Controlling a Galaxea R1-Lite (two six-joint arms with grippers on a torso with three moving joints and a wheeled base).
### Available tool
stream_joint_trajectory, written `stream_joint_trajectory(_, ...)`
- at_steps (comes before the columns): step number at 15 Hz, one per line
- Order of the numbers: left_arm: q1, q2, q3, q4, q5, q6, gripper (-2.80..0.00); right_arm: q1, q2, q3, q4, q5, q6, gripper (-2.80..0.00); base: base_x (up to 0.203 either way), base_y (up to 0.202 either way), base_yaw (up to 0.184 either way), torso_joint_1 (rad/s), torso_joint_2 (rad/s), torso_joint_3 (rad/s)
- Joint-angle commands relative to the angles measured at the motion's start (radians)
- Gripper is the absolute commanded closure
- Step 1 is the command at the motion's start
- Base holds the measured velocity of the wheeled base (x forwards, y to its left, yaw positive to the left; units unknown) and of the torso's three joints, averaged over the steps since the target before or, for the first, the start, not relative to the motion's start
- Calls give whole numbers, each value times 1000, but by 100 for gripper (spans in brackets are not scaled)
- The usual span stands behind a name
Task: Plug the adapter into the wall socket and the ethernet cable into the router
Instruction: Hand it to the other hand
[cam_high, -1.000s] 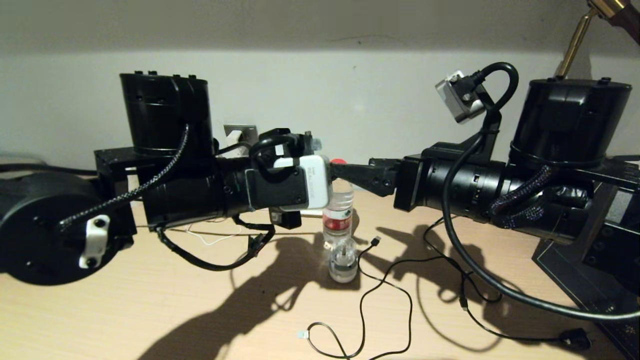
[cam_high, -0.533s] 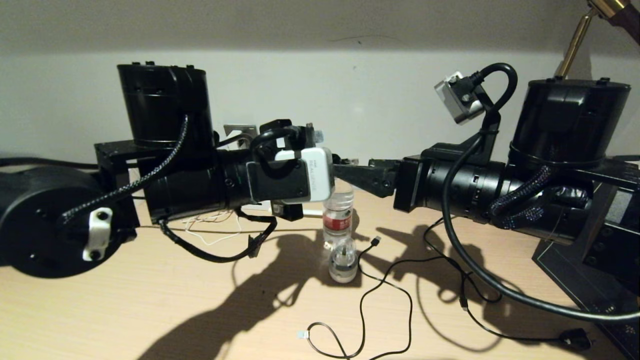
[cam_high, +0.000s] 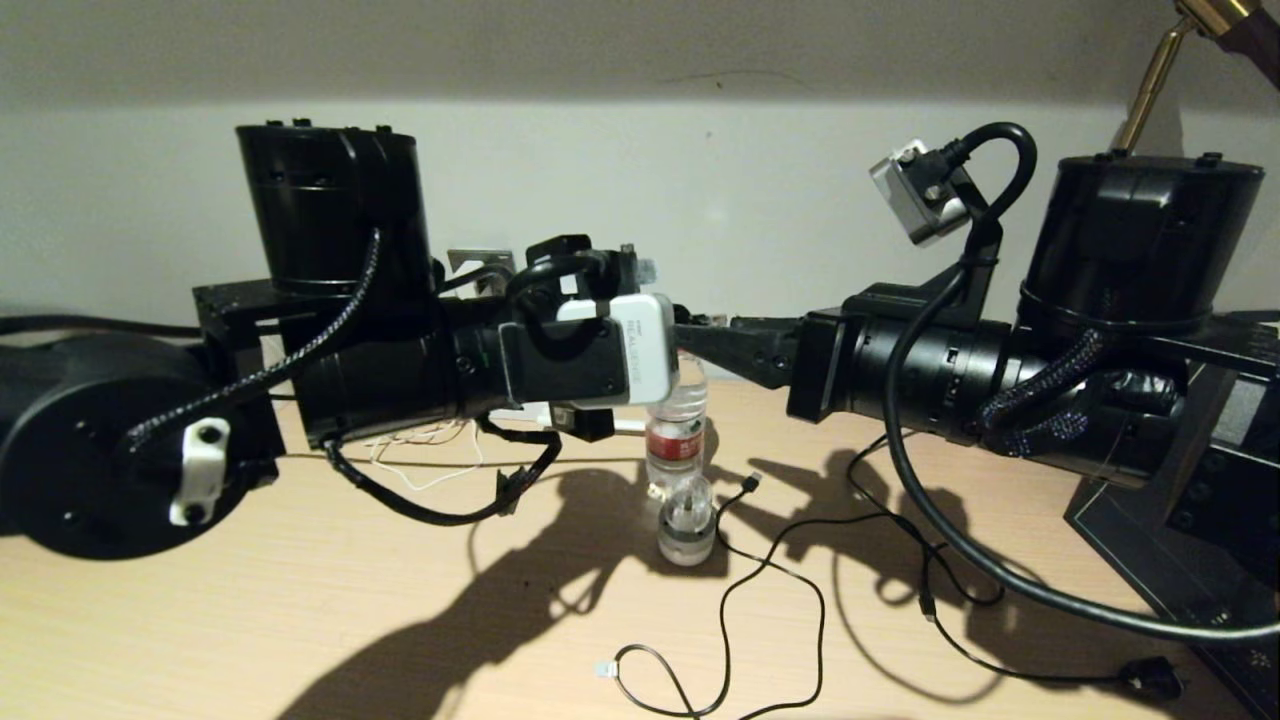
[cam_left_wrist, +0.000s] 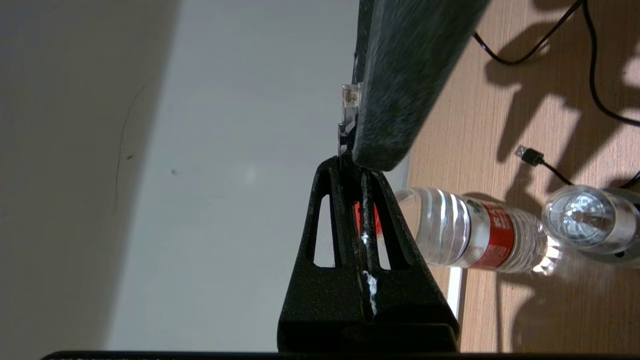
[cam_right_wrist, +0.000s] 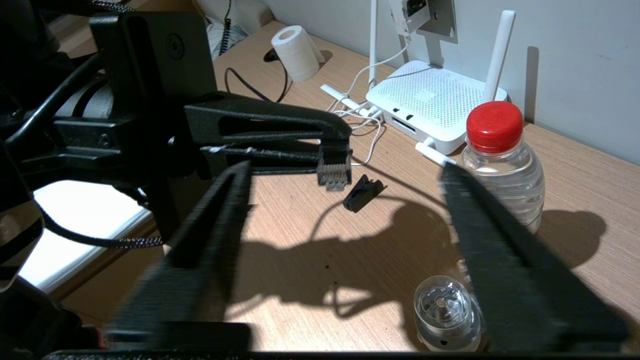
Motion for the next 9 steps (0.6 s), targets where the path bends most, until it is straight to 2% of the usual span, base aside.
stream_joint_trajectory(1, -8, 4, 0, -6, -1, 6, 0, 0, -1, 3, -6, 2, 1, 0, 0, 0, 0, 0, 0, 0)
stream_joint_trajectory(9, -25, 9, 9, -8, -3, 6, 0, 0, -1, 6, -9, 2, 1, 0, 0, 0, 0, 0, 0, 0)
